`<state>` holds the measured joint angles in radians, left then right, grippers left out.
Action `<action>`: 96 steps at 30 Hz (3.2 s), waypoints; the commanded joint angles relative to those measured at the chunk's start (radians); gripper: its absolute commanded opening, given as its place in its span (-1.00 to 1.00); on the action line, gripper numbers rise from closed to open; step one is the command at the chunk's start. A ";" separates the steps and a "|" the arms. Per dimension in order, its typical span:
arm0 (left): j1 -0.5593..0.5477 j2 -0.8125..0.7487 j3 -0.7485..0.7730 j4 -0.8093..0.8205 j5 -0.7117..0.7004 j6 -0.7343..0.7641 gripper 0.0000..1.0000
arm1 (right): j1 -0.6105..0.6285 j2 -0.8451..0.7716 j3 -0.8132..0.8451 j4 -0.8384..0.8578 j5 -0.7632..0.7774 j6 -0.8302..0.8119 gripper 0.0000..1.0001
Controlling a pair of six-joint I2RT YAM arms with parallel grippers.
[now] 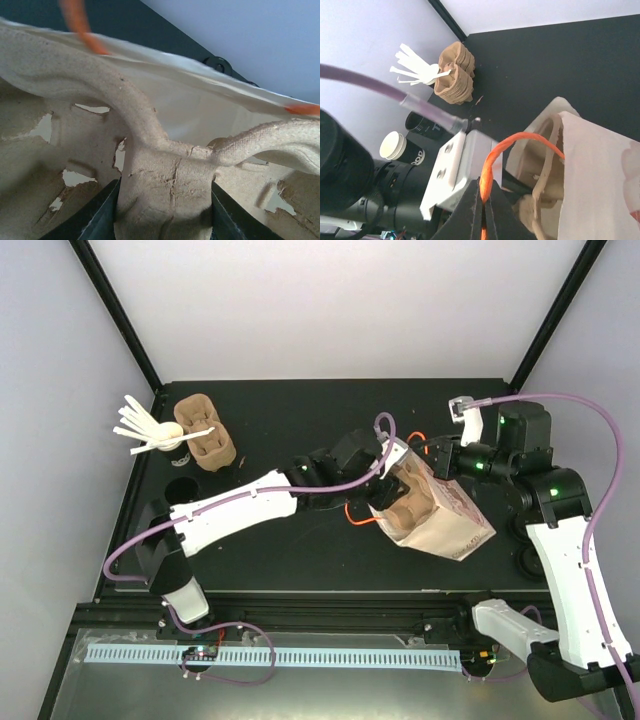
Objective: Pack the takeout coffee
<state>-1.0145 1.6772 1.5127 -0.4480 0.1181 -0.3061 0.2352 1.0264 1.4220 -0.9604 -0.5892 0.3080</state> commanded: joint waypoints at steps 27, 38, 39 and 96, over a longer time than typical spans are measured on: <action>-0.016 0.029 -0.145 0.167 -0.092 0.001 -0.21 | 0.007 -0.144 -0.206 0.469 -0.232 0.398 -0.97; -0.016 -0.088 -0.264 0.434 -0.012 0.016 -0.20 | 0.006 -0.177 -0.252 0.544 -0.275 0.503 -0.97; -0.016 -0.095 -0.259 0.432 -0.031 0.014 -0.20 | 0.006 -0.178 -0.261 0.560 -0.291 0.520 -0.97; -0.059 -0.061 -0.305 0.616 0.110 0.017 -0.26 | 0.005 -0.216 -0.331 0.949 -0.344 0.888 -0.97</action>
<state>-1.0458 1.5986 1.1992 0.1303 0.1951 -0.3309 0.2352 0.8349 1.0874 -0.0891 -0.9440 1.1698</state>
